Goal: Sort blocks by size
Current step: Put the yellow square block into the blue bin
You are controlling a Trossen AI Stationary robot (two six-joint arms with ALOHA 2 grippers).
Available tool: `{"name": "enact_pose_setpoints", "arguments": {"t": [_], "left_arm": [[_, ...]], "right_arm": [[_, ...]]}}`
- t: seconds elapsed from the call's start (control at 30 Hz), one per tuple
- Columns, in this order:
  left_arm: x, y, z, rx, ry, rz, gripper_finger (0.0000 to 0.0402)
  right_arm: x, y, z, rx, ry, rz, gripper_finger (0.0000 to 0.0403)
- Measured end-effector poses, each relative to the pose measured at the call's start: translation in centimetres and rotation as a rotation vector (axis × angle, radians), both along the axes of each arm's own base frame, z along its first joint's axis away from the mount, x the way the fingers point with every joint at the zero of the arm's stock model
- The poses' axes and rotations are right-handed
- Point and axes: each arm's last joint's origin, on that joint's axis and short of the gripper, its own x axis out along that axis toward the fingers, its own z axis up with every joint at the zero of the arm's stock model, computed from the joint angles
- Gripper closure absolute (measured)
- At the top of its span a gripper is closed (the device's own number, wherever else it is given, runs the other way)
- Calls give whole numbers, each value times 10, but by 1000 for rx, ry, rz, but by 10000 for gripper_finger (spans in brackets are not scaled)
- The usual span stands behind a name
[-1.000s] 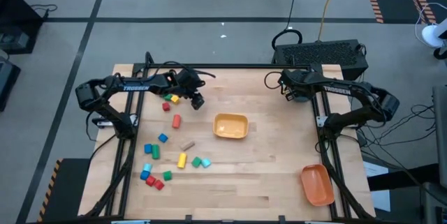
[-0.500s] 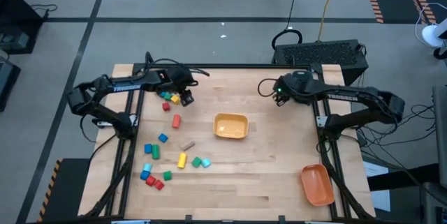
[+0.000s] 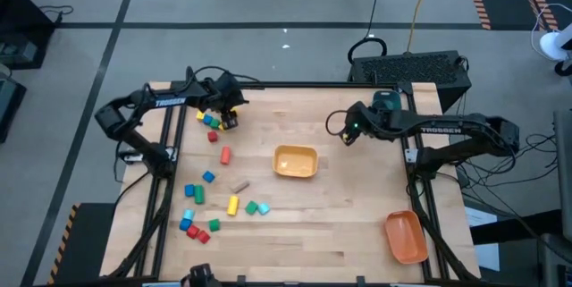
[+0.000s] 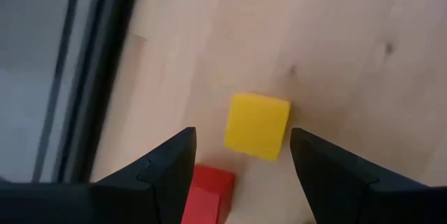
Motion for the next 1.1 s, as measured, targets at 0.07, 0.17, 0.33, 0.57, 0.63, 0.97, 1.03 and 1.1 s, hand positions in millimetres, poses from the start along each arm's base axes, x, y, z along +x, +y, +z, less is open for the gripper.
{"name": "enact_pose_setpoints", "arguments": {"t": [0.07, 0.17, 0.33, 0.57, 0.63, 0.97, 1.03, 1.1], "left_arm": [[-1, 3, -5, -19, 7, -12, 166], [-2, 9, -12, -28, 14, -7, 166], [-5, 15, -19, -40, 24, 14, 166], [-4, 17, -22, -81, -20, -2, 170], [-2, 17, -22, -79, -41, -16, 178], [-1, 17, -21, -90, -61, -45, 236], [-1, 17, -21, -92, -59, -45, 249], [-1, 17, -21, -96, -65, -32, 259]], "right_arm": [[0, 1, 0, 0, 0, 5, 188], [1, 2, 0, -1, 3, 11, 188], [2, 3, 0, -7, 2, 28, 188], [2, 3, 0, -8, 4, 31, 188], [2, 3, 0, -8, 4, 30, 188], [2, 3, 0, -7, 3, 28, 188], [2, 3, 0, -7, 2, 28, 188], [2, 3, 0, -7, 2, 28, 188]]}}
